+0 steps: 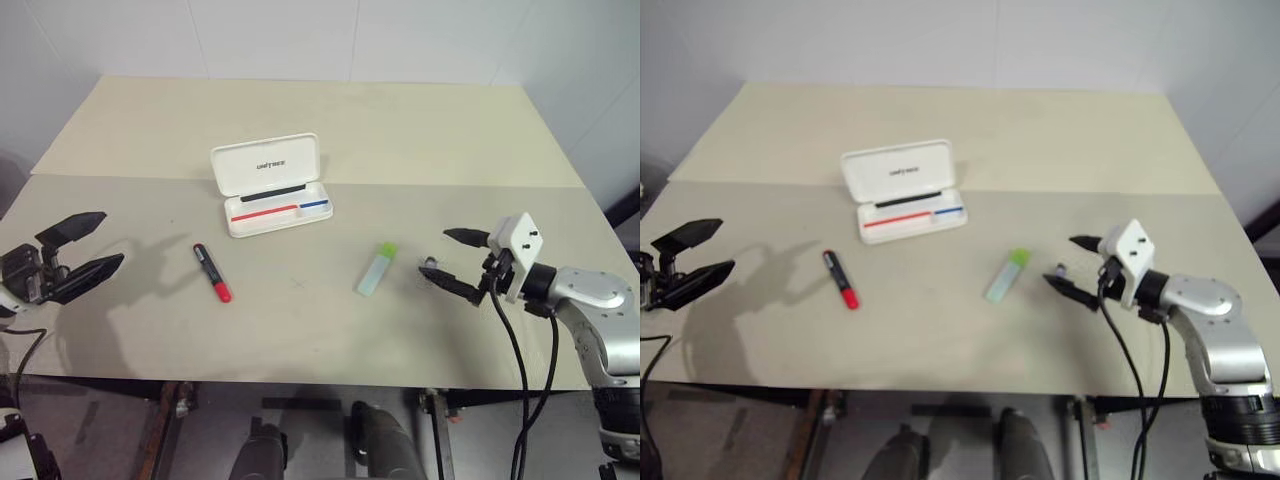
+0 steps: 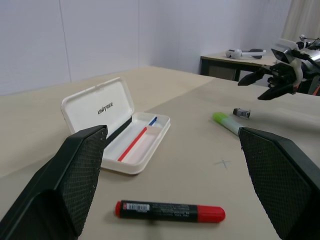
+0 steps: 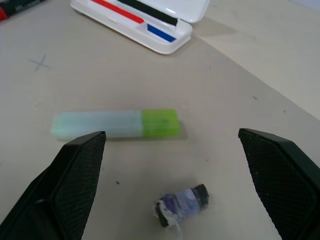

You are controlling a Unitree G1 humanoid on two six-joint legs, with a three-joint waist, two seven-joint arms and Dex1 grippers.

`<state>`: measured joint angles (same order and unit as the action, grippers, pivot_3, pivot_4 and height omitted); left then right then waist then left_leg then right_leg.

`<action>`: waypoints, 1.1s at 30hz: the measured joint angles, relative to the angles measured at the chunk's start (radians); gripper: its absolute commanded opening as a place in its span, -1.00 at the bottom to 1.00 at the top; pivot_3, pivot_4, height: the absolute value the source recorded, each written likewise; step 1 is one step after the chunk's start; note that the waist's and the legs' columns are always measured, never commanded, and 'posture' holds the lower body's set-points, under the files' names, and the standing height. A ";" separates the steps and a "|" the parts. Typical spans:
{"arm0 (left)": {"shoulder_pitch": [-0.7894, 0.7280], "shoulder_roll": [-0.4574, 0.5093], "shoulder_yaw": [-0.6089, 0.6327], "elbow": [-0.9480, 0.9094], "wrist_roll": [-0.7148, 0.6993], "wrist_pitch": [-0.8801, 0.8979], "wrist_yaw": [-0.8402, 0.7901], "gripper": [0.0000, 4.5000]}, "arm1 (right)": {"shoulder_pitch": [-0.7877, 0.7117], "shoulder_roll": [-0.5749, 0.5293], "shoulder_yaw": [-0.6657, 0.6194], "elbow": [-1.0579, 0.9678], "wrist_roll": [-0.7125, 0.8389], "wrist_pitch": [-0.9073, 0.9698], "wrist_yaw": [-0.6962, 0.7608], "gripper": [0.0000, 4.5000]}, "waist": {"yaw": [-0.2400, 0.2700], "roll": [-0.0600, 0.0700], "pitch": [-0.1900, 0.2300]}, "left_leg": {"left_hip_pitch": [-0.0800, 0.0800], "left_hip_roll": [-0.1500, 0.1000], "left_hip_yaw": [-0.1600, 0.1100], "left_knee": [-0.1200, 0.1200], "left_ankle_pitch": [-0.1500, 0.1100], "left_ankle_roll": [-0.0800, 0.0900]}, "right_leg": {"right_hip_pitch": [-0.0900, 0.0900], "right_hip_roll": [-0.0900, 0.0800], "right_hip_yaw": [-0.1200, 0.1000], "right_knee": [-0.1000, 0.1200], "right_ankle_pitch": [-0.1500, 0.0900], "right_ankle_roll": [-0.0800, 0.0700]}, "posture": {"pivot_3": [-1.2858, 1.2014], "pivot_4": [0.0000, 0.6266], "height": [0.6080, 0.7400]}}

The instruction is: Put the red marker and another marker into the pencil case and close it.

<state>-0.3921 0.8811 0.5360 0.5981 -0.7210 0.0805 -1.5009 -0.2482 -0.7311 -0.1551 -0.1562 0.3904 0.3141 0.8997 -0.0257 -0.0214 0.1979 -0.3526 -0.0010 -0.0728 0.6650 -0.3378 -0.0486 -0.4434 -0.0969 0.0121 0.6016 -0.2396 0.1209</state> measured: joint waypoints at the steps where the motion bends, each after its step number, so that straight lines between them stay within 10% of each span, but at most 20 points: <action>1: -0.007 0.001 -0.003 0.007 0.003 -0.001 0.000 0.98 | 0.007 0.001 -0.006 -0.012 0.006 0.002 -0.006 1.00 | 0.000 0.000 0.000 | 0.000 0.000 0.000 0.000 0.000 0.000 | 0.000 0.000 0.000 0.000 0.000 0.000 | 0.03 -0.52 1.00; 22: -0.166 -0.123 -0.246 -0.063 0.155 0.002 0.089 0.98 | 0.080 0.037 0.046 -0.232 0.026 0.100 -0.092 1.00 | 0.001 -0.001 -0.001 | 0.000 -0.001 0.001 0.001 0.000 0.000 | 0.000 0.000 0.002 0.001 0.001 0.001 | 0.03 -0.52 1.00; 33: -0.502 -0.258 -0.427 0.308 0.397 -0.146 0.131 0.98 | 0.182 0.061 0.052 -0.323 0.001 0.121 -0.175 1.00 | 0.020 -0.003 -0.001 | -0.001 -0.001 0.001 0.003 0.001 0.001 | 0.000 0.001 0.002 0.000 0.003 0.002 | 0.03 -0.52 1.00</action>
<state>-0.8944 0.6227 0.1095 0.9064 -0.3240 -0.0652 -1.3702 -0.0658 -0.6701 -0.1026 -0.4792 0.3915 0.4350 0.7245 -0.0055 -0.0242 0.1964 -0.3539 -0.0023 -0.0714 0.6676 -0.3373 -0.0478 -0.4433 -0.0963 0.0143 0.6018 -0.2369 0.1232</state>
